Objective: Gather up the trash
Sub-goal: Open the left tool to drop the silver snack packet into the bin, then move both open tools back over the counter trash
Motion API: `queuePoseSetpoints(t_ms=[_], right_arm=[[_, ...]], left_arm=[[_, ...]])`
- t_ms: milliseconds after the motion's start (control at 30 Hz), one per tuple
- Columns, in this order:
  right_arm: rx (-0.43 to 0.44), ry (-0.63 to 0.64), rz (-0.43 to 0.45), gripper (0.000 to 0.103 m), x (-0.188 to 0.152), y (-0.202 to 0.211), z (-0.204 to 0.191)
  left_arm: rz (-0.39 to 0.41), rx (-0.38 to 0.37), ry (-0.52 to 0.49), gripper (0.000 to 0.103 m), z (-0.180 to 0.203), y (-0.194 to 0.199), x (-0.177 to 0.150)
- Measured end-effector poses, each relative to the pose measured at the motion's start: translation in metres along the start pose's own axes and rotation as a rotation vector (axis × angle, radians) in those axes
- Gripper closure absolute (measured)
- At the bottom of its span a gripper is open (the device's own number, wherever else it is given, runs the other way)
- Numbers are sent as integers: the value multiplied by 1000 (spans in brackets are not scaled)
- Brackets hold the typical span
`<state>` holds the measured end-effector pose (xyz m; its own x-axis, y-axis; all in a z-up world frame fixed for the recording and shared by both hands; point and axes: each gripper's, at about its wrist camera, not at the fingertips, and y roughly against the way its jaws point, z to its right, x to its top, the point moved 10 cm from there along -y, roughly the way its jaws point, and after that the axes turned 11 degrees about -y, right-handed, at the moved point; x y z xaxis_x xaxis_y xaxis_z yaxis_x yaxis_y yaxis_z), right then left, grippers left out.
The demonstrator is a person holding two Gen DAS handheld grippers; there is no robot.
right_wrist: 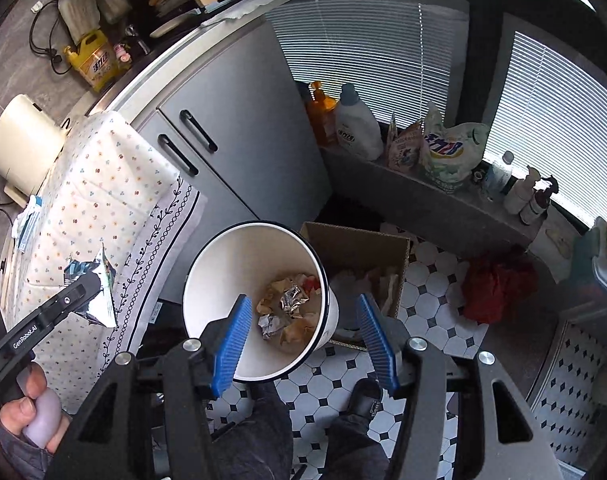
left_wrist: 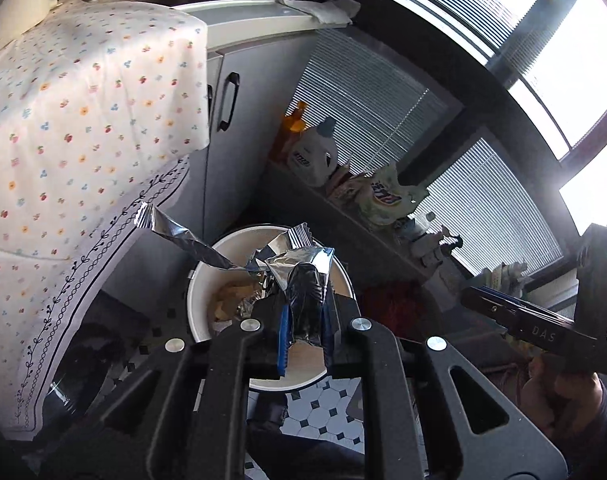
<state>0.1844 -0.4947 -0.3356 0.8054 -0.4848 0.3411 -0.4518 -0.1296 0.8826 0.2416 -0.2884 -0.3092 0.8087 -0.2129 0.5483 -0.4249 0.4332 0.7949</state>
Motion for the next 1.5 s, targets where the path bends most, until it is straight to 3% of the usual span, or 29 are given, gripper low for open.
queuePoseSetpoints(t_ms=[300,467,533,700,867,1133,1400,1500], right_arm=[[-36,-38,55,48,5,30,30],[-55,-62,81,48,8,45,48],[-60,-72,85,47,8,48,54],[-66,-70,106,47,9,57,58],[-55,-70,95,47,7,53,53],[42,42,77,37,15,39,-20],[164,196,93,19,29,38,-131],[210,254,95,16,29,38,-176]], left_arm=[[-21,-68,-20,85,40,-35,11],[-23,-91,-30,69,50,-43,18],[-21,-90,-28,57,49,-46,19],[-58,-54,-6,57,36,-61,10],[-56,-35,7,56,25,-51,8],[30,51,54,24,-14,9,18],[185,200,153,7,-88,106,32],[243,250,201,6,-118,141,34]])
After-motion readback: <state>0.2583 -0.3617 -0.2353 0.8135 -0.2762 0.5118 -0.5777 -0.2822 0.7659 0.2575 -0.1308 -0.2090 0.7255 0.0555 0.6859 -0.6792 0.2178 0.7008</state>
